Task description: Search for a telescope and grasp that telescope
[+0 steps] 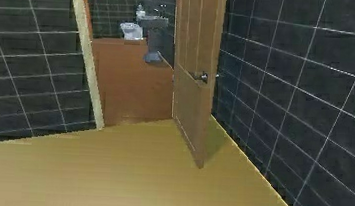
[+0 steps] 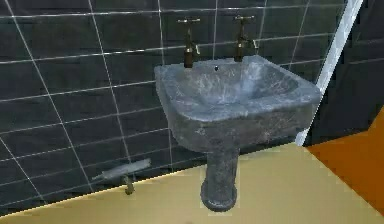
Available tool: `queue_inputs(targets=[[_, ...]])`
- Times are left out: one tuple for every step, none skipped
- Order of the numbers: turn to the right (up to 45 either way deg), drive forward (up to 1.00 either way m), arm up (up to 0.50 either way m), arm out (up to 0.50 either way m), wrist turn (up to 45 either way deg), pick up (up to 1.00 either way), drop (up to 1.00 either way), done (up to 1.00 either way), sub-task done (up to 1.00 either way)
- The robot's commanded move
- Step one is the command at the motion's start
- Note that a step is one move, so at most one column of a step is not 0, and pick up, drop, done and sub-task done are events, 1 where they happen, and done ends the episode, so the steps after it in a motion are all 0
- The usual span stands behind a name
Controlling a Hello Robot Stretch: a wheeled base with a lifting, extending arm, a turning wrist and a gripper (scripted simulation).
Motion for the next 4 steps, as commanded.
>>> queue_inputs(targets=[[30.0,0.0,0.0,0.0,0.0,0.0,0.0,0.0,0.0],[0.0,0.25,0.0,0.0,0.0,0.0,0.0,0.0,0.0],[-39.0,0.0,0.0,0.0,0.0,0.0,0.0,0.0,0.0],[45.0,0.0,0.0,0.0,0.0,0.0,0.0,0.0,0.0]])
